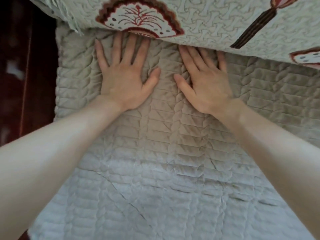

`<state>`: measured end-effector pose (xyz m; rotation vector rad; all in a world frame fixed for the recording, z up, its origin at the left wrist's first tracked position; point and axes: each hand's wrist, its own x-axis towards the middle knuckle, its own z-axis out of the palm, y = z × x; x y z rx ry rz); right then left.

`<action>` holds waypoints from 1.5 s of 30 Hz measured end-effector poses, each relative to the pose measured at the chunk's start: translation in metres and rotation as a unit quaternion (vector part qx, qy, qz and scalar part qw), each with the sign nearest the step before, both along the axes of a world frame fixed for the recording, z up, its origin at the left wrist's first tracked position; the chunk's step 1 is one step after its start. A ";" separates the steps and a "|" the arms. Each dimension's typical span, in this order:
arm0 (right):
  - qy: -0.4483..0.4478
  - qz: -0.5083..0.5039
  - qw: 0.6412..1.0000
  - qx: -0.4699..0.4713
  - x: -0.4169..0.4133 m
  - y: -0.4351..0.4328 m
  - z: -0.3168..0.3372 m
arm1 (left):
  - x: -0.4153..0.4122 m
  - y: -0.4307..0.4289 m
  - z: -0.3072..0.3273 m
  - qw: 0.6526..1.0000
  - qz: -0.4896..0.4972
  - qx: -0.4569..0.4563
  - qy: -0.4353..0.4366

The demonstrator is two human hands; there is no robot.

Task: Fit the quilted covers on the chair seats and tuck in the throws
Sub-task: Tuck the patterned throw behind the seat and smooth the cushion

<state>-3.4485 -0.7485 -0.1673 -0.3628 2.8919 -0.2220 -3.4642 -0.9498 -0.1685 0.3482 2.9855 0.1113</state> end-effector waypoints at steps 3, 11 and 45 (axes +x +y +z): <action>-0.006 -0.010 1.000 -0.003 0.005 -0.004 0.008 | 0.004 -0.002 0.006 0.999 0.022 0.026 0.020; -0.020 0.011 1.000 -0.005 -0.007 -0.025 0.009 | -0.014 -0.017 0.009 0.986 0.163 0.025 -0.014; 0.087 0.034 0.994 -0.056 -0.021 -0.087 -0.003 | -0.050 -0.069 -0.009 0.947 0.241 0.209 -0.032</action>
